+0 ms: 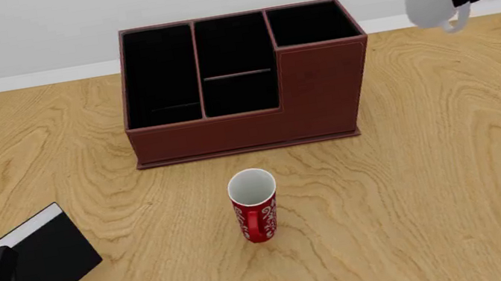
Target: Pick up the white mug and place it to the right of the caddy.
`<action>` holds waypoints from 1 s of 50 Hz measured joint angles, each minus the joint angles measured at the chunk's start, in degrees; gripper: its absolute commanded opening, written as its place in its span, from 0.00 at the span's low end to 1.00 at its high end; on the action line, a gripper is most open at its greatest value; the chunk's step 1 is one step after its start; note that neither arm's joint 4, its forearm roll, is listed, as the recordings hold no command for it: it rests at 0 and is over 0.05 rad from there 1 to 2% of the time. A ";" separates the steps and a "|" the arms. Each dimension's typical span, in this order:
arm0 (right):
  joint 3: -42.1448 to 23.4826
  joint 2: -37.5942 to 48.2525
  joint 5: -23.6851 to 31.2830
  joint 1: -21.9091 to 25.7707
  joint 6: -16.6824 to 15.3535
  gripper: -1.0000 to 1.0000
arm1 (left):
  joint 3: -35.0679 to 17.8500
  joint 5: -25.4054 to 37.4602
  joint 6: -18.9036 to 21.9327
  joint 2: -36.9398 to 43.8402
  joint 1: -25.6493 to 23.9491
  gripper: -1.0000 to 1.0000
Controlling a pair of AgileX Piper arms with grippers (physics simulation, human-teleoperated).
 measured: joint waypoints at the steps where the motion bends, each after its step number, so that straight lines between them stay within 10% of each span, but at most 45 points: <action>1: -0.31 0.38 0.05 0.04 0.08 0.00 | 0.00 0.00 0.00 0.00 0.00 1.00; 50: -7.75 12.04 -0.59 -0.21 3.14 0.00 | 0.00 0.00 0.00 0.00 0.00 1.00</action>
